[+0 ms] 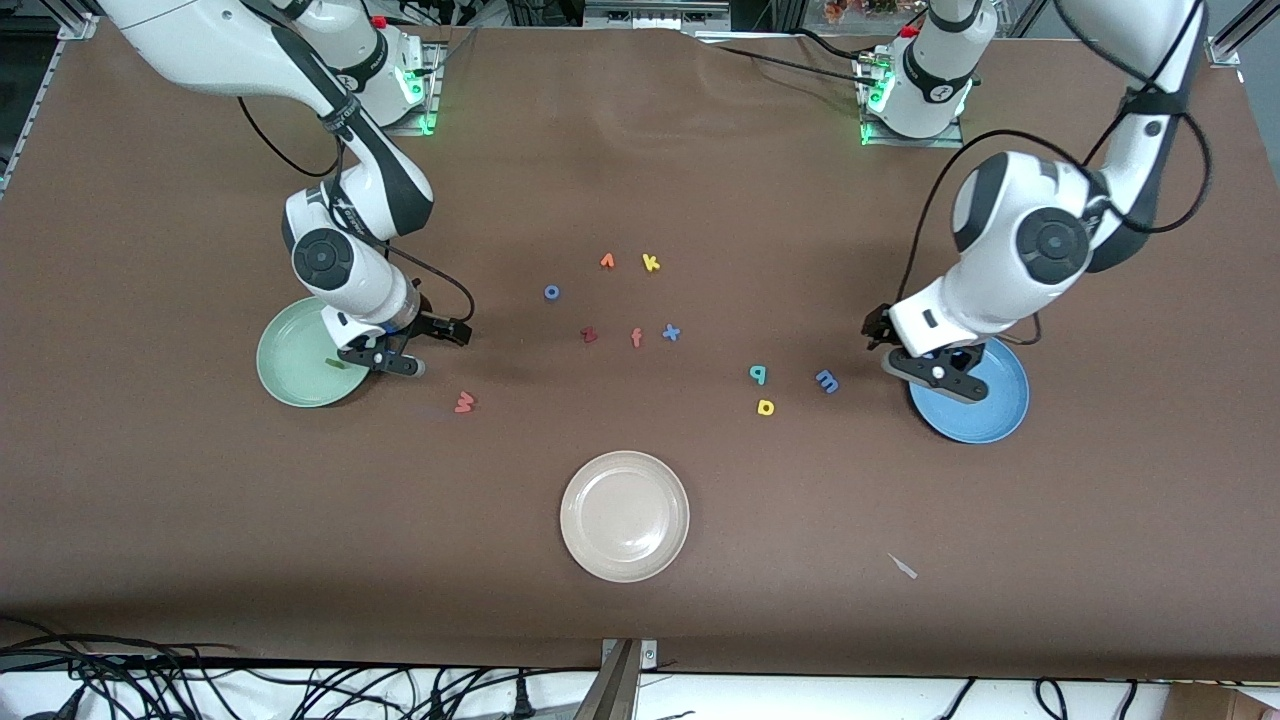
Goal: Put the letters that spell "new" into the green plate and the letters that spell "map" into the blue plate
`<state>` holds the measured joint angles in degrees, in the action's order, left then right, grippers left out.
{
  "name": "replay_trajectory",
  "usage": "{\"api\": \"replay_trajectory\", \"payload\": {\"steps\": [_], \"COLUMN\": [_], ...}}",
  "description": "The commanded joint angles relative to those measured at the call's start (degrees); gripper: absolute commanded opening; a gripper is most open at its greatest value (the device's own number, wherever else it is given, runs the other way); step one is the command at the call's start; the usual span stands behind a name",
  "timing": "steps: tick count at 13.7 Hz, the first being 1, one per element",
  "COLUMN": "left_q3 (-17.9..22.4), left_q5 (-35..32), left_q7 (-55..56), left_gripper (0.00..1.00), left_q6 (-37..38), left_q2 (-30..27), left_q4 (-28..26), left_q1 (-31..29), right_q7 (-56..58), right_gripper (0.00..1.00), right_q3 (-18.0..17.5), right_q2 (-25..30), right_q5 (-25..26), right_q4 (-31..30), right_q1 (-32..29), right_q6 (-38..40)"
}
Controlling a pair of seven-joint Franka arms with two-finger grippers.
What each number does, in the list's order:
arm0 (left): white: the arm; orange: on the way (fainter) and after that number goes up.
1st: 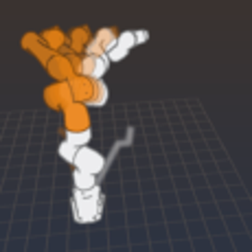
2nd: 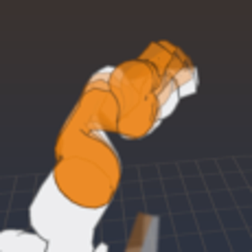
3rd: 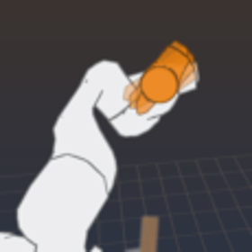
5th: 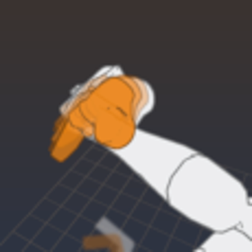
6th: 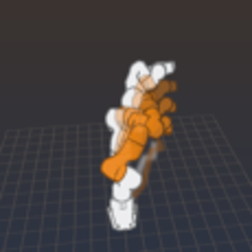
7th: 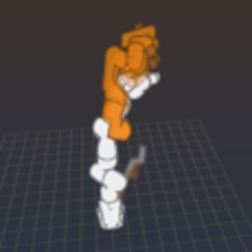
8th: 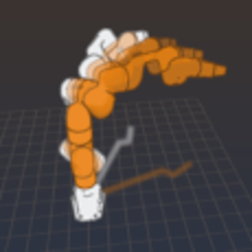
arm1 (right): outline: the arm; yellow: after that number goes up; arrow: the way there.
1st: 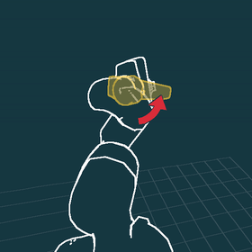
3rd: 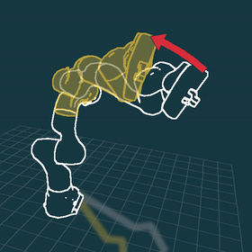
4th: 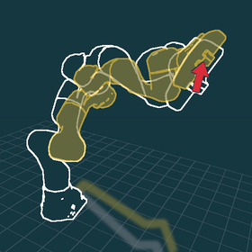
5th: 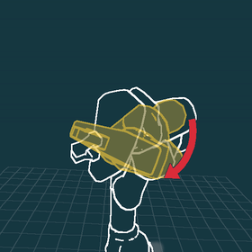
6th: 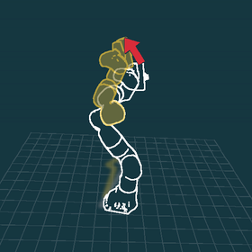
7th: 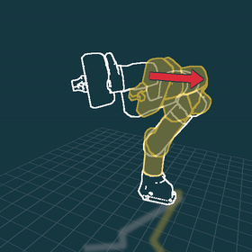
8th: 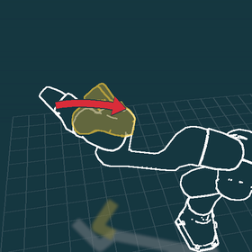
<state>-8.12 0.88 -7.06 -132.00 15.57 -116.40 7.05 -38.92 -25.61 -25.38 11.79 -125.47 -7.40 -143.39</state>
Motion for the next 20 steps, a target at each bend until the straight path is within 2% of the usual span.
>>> {"api": "replay_trajectory", "payload": {"steps": [1,4,6,8,11,13,20], "left_q3": [0.83,0.92,0.92,1.0,1.18,1.7,4.43], "left_q5": [0.89,-0.34,-7.08,-9.4,-9.4,-9.49,-9.31], "left_q7": [0.04,-1.02,-1.46,-1.46,-1.46,-1.46,-1.46], "left_gripper": [0.97,0.99,0.99,0.99,0.99,0.99,0.94], "left_q6": [-9.47,-15.29,-19.24,-20.23,-22.25,-22.25,-27.0], "left_q2": [1.47,5.16,7.36,9.47,11.75,12.29,16.42], "left_q4": [-5.4,-6.47,-6.39,-6.21,-6.3,-6.21,-5.34], "left_q1": [1.65,4.19,4.55,5.34,6.13,6.74,7.72], "right_q7": [-0.99,-0.81,-0.81,-0.81,-0.81,-0.81,-0.9], "right_gripper": [0.96,0.88,0.79,0.75,0.64,0.47,0.27], "right_q3": [-0.5,-0.41,-0.32,-0.23,-0.23,-0.23,-0.23], "right_q2": [-1.07,-2.3,-2.57,-2.57,-2.66,-2.66,-3.54], "right_q5": [1.13,2.01,3.68,3.68,3.77,3.77,3.68], "right_q4": [-0.83,-0.48,-0.39,-0.39,-0.47,-0.56,-0.39], "right_q1": [-0.68,-0.51,-0.68,-0.77,-0.77,-0.77,-0.77], "right_q6": [-1.19,-1.19,-1.19,-1.19,-1.1,-1.1,-1.01]}}
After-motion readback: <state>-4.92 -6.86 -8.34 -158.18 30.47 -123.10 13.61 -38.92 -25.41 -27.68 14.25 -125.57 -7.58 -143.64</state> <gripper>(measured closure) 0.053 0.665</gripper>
